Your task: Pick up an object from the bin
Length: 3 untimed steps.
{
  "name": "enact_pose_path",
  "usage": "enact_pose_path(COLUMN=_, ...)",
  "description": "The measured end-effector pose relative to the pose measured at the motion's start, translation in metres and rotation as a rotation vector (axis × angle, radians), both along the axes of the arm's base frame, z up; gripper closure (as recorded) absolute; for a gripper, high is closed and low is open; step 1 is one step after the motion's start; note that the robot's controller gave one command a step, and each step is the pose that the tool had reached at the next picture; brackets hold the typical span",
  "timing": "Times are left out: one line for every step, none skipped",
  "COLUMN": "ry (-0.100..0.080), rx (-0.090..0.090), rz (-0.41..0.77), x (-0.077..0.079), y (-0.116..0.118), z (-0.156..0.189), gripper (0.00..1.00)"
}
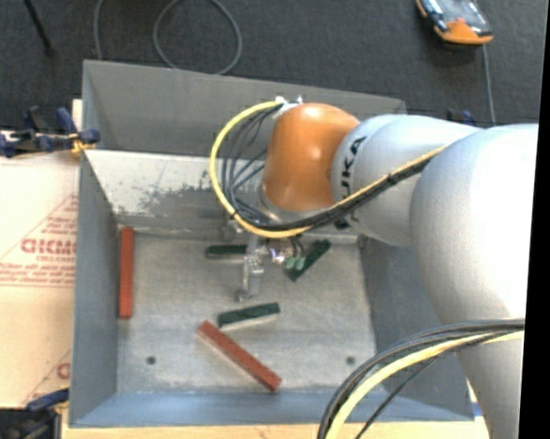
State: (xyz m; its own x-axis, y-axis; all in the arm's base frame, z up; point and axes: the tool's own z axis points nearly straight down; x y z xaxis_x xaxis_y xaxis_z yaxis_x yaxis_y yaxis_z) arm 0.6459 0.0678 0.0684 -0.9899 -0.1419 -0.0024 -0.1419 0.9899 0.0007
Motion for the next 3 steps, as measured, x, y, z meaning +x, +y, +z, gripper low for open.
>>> enact_pose_path(ry=-0.004, rx=0.001, rz=-0.005, x=0.0015, y=-0.0003, z=0.0012, gripper=0.0)
enact_pose_path(ry=-0.005, rx=0.001, rz=-0.01, x=0.0031, y=-0.001, z=0.0024, gripper=0.0)
enact_pose_path(ry=-0.004, rx=0.001, rz=-0.015, x=0.0044, y=-0.0017, z=0.0033, gripper=0.0)
